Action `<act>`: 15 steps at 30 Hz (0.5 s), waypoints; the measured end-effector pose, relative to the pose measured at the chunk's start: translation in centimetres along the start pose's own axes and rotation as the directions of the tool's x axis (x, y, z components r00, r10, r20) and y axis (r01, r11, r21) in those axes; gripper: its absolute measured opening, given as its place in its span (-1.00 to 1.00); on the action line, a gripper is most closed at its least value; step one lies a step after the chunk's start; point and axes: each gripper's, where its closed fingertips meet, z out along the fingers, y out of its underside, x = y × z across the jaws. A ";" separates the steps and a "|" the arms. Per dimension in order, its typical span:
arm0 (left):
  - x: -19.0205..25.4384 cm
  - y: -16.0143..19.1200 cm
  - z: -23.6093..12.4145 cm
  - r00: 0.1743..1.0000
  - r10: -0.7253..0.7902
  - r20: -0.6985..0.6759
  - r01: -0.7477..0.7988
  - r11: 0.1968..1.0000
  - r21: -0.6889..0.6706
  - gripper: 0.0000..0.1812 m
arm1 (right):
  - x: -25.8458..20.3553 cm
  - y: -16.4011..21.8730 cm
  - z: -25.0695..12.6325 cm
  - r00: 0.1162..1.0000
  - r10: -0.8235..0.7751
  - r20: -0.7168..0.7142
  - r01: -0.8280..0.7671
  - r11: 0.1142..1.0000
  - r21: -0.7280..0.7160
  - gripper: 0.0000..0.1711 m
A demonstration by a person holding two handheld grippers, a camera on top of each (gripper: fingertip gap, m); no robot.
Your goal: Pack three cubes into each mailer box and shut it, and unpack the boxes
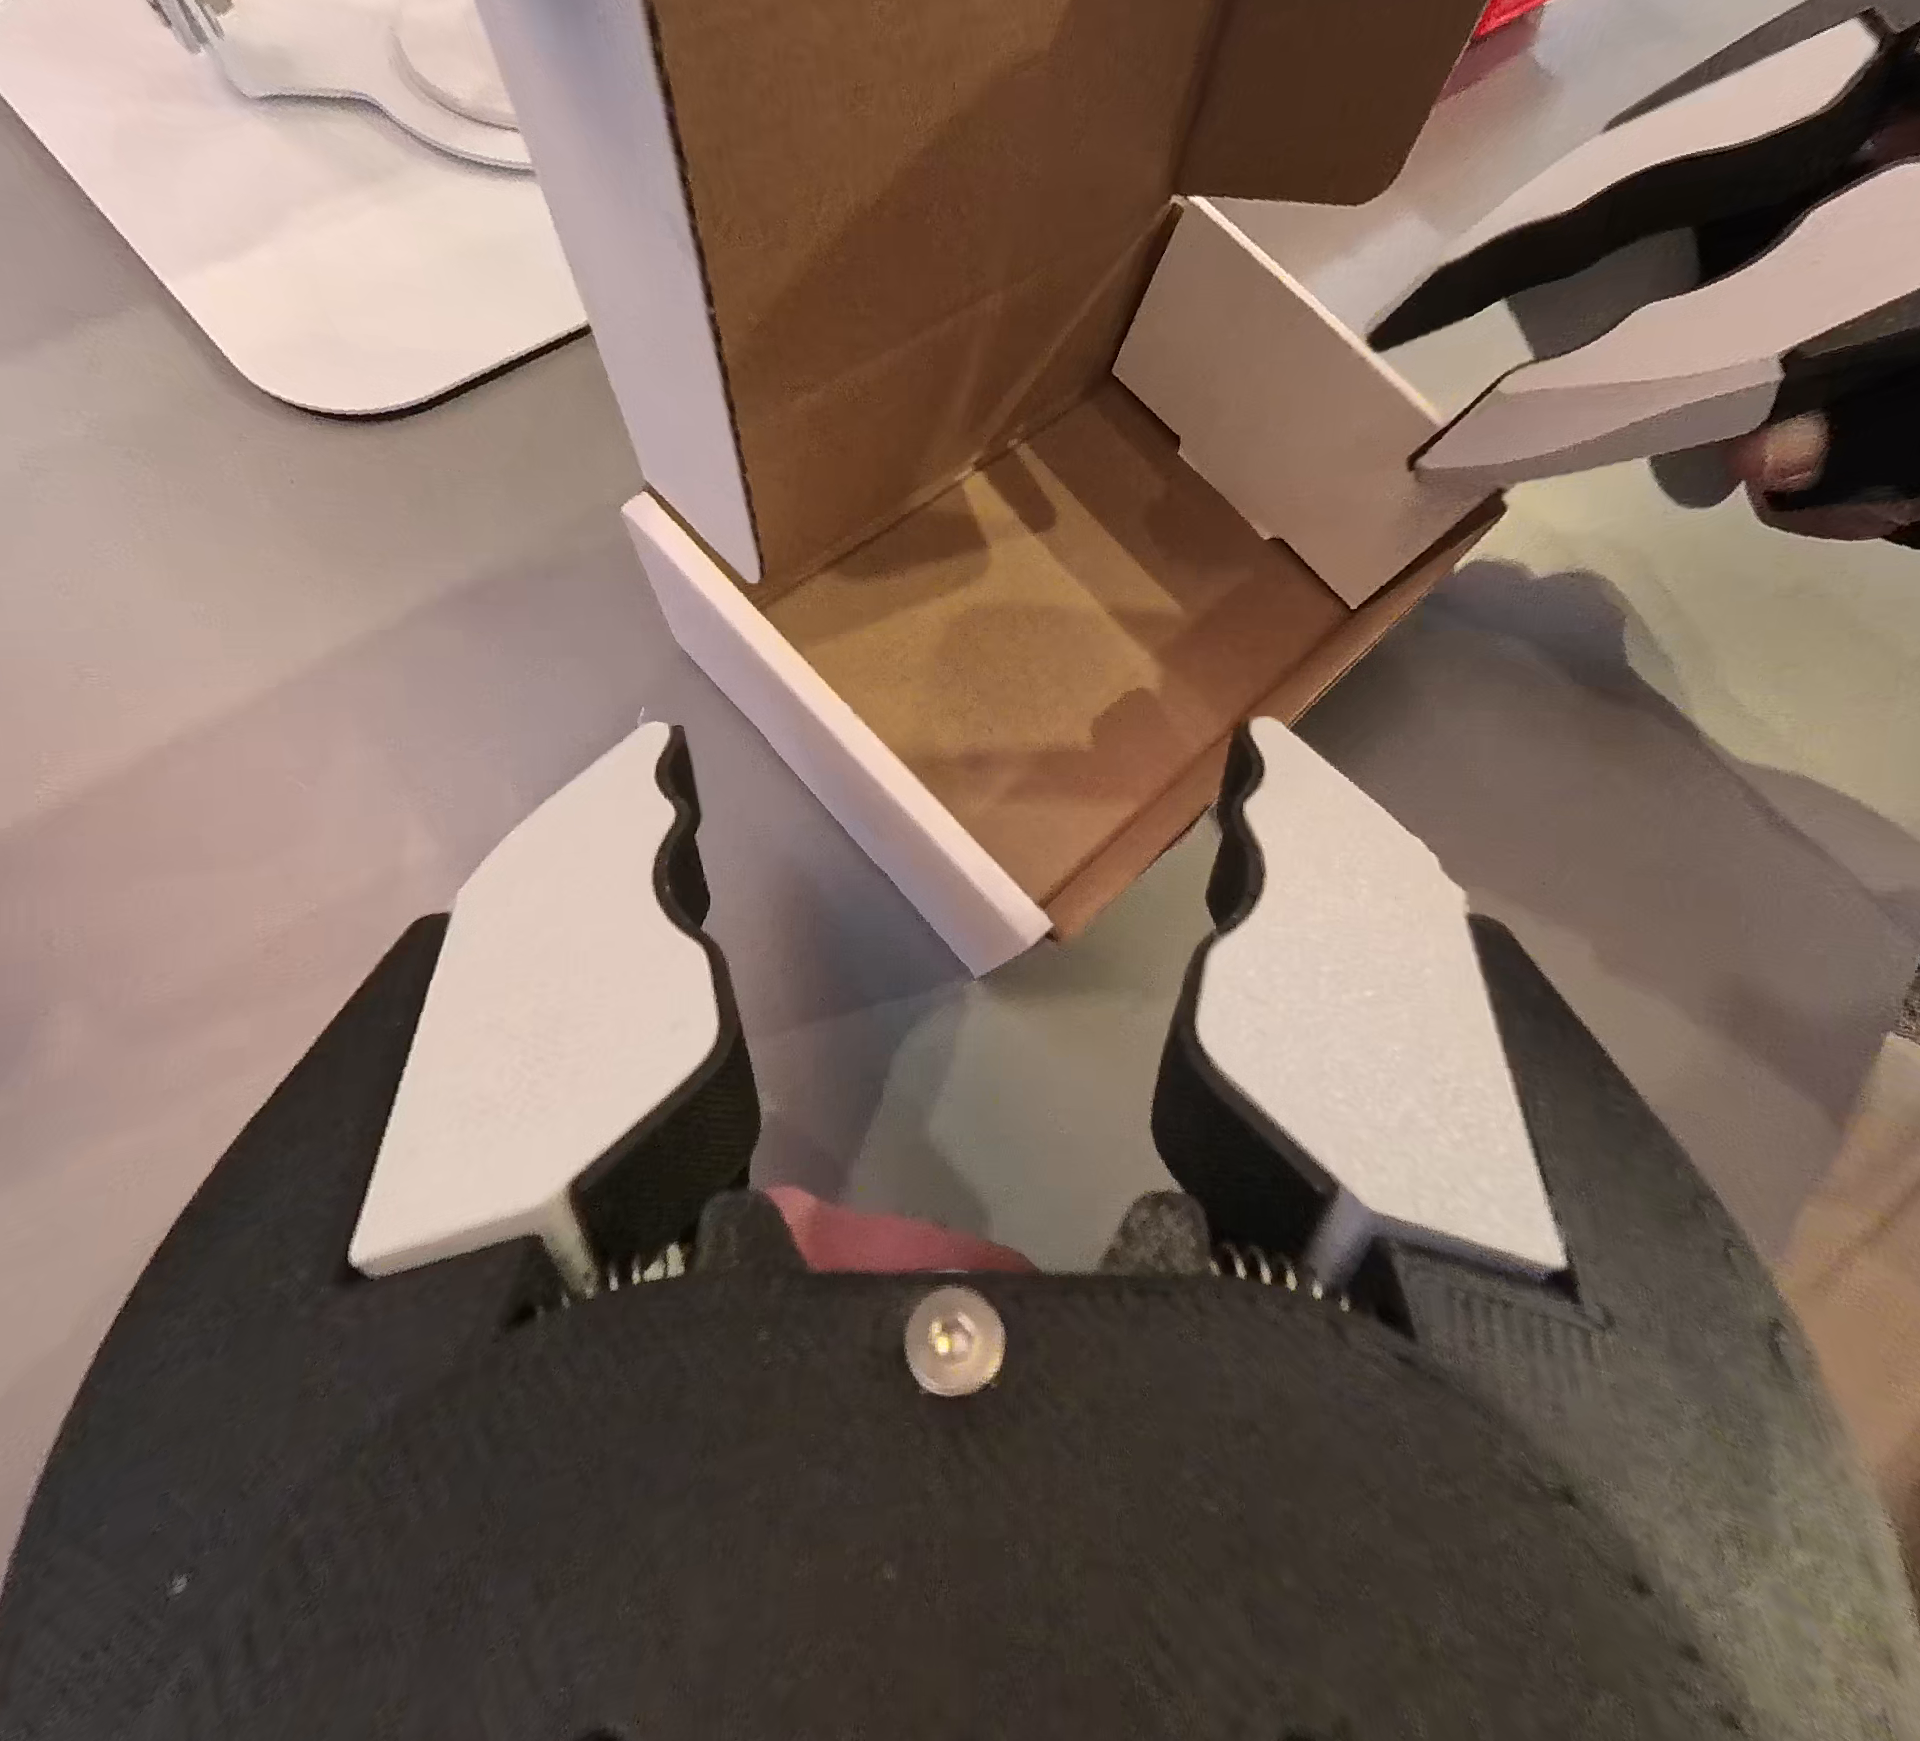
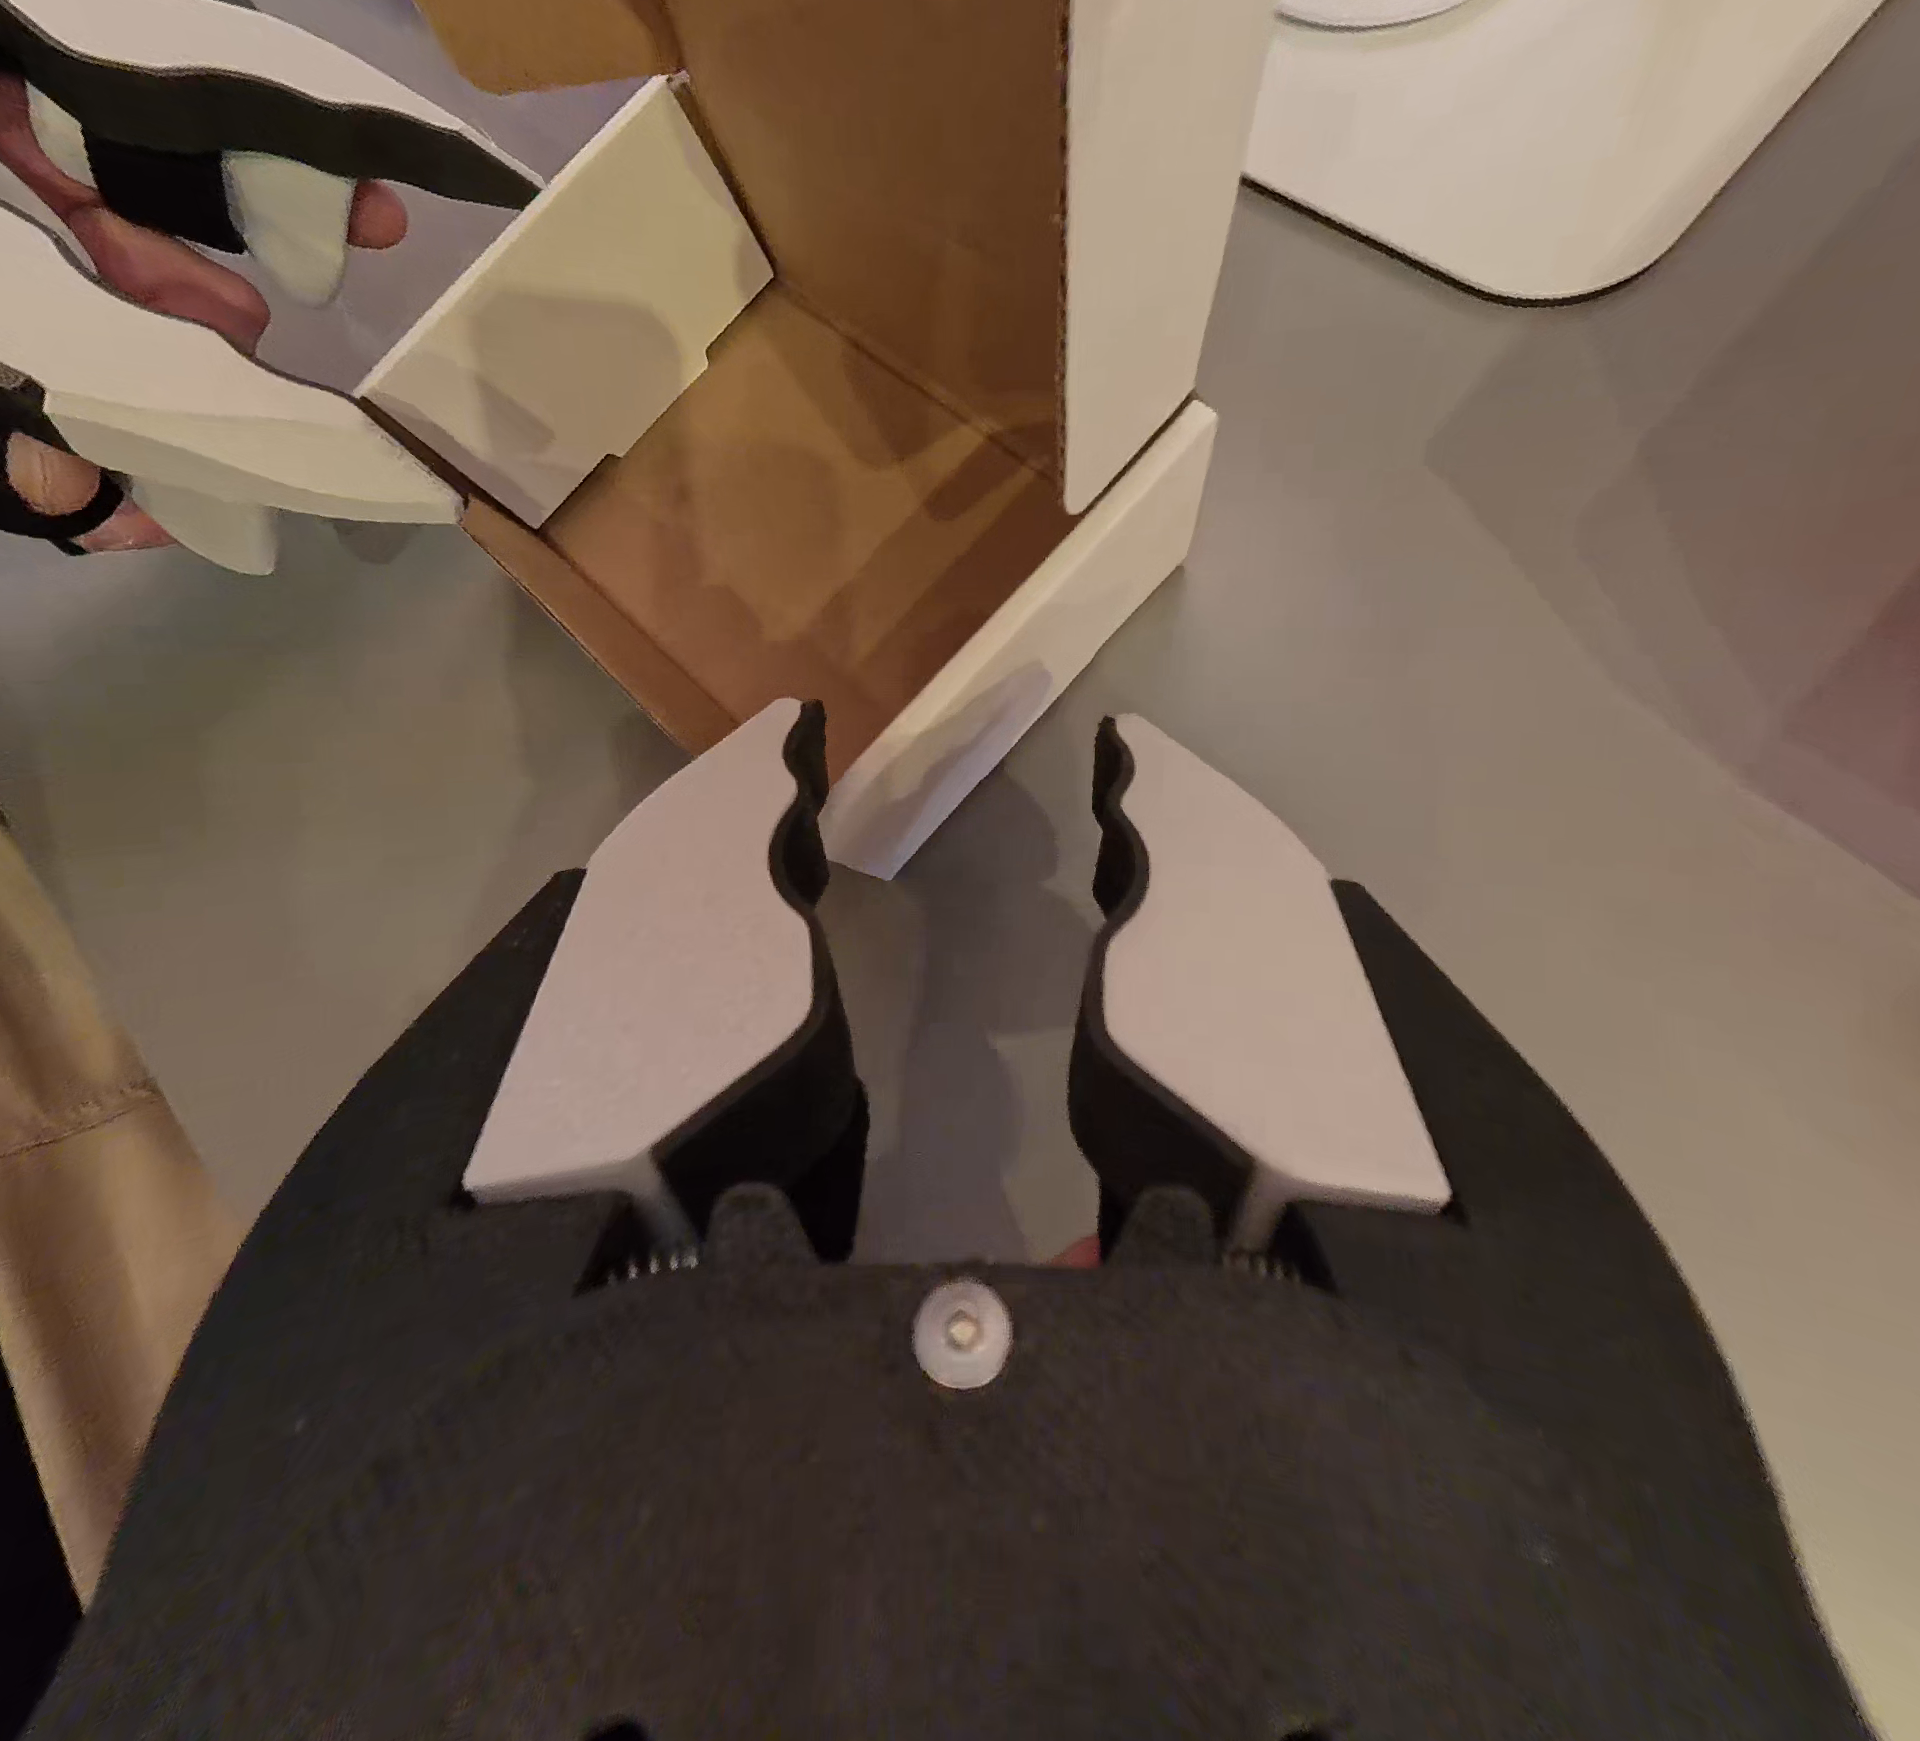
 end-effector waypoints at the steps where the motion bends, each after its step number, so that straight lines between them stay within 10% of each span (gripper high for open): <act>1: -0.1 0.0 0.0 1.000 0.005 0.005 -0.005 1.000 0.002 0.05 | 0.1 -0.1 -0.2 1.000 -0.005 -0.006 0.005 1.000 0.009 -0.43; 15: -4.8 -3.5 -3.9 0.978 0.043 0.206 -0.060 0.995 0.080 -0.01 | 1.8 -2.7 -2.1 0.967 -0.146 -0.209 0.171 0.980 0.106 -0.49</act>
